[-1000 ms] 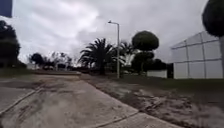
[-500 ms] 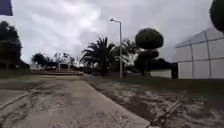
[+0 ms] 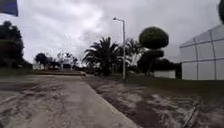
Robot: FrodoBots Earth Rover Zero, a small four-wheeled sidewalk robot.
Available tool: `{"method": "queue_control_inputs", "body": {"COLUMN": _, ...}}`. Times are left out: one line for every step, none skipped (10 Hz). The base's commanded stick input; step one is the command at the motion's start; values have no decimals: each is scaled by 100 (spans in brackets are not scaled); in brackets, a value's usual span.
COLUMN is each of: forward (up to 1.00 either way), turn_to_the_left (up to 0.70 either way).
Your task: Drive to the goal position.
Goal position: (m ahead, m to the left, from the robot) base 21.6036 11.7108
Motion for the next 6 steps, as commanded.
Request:
{"method": "queue_control_inputs", "body": {"forward": 70, "turn_to_the_left": 0}}
{"method": "queue_control_inputs", "body": {"forward": 70, "turn_to_the_left": 0}}
{"method": "queue_control_inputs", "body": {"forward": 70, "turn_to_the_left": 0}}
{"method": "queue_control_inputs", "body": {"forward": 70, "turn_to_the_left": 0}}
{"method": "queue_control_inputs", "body": {"forward": 70, "turn_to_the_left": 0}}
{"method": "queue_control_inputs", "body": {"forward": 70, "turn_to_the_left": 0}}
